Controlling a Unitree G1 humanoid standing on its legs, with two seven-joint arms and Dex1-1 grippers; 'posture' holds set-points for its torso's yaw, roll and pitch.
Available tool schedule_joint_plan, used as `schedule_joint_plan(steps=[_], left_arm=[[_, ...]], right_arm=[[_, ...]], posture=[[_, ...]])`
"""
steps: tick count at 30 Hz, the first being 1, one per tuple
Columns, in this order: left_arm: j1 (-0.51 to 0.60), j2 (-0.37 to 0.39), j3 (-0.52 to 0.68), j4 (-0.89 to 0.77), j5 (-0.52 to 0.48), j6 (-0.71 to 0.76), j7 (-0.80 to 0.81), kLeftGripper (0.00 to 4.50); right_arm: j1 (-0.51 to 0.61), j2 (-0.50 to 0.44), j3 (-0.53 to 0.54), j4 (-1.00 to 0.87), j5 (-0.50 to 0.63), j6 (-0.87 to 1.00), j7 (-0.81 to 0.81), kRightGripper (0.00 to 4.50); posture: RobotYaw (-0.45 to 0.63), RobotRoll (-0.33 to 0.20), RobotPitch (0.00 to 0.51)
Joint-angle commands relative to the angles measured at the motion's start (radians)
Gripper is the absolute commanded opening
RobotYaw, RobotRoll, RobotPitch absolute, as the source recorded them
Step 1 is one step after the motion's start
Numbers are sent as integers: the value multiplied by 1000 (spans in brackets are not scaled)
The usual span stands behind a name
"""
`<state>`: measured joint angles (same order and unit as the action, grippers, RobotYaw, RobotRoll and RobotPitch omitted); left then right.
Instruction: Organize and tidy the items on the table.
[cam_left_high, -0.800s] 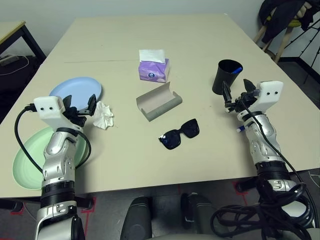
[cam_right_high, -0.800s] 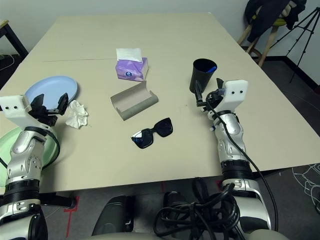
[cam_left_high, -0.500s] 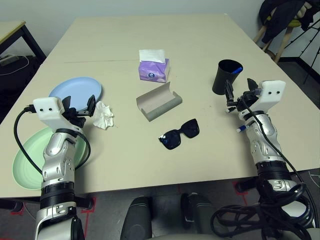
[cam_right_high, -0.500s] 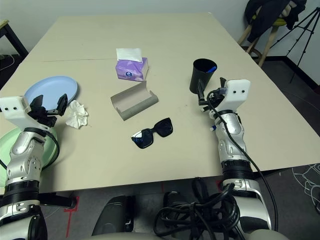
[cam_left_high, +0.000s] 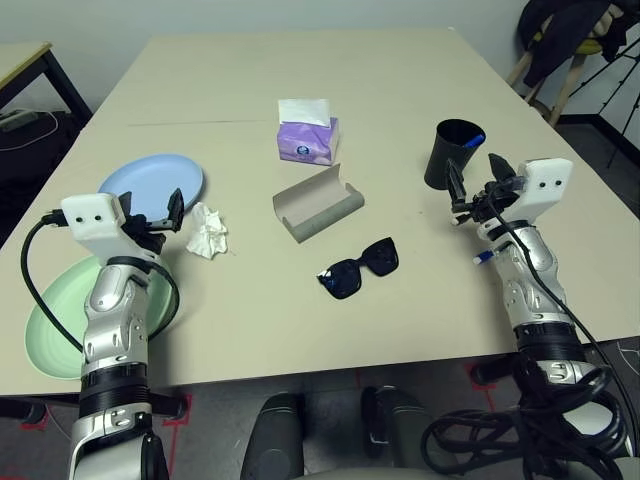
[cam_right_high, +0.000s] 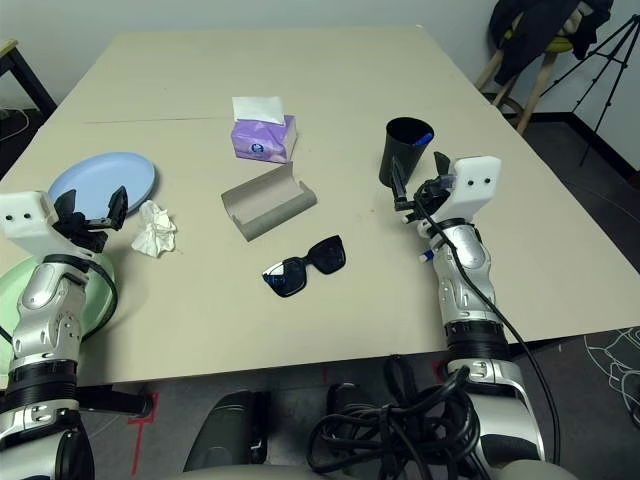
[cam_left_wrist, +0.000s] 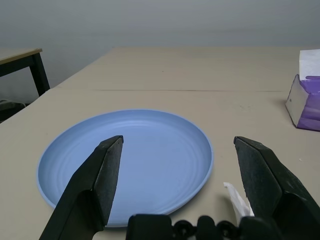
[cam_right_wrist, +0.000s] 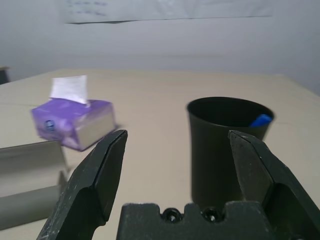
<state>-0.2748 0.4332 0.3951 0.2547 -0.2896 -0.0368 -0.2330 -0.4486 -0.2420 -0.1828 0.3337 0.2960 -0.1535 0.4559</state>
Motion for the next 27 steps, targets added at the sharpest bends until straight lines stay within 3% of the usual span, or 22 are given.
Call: schedule_joint_plan(steps=[1, 14, 20, 27], left_arm=[[1, 4, 1, 2, 10, -3, 3, 4500], [7, 21, 0, -16, -5, 19, -23, 4500], [26, 37, 7, -49, -18, 51, -44, 4500], [67, 47, 18, -110, -30, 92, -52, 4500]], right_arm=[[26, -46, 38, -57, 64, 55, 167, 4473], [38, -199, 204, -154, 122, 168, 644, 4473], [34, -245, 249, -185, 114, 159, 765, 4473], [36, -247, 271, -140, 72, 11, 857, 4473]], posture=[[99, 0, 98], [119, 0, 110], [141, 0, 119], [168, 0, 127]])
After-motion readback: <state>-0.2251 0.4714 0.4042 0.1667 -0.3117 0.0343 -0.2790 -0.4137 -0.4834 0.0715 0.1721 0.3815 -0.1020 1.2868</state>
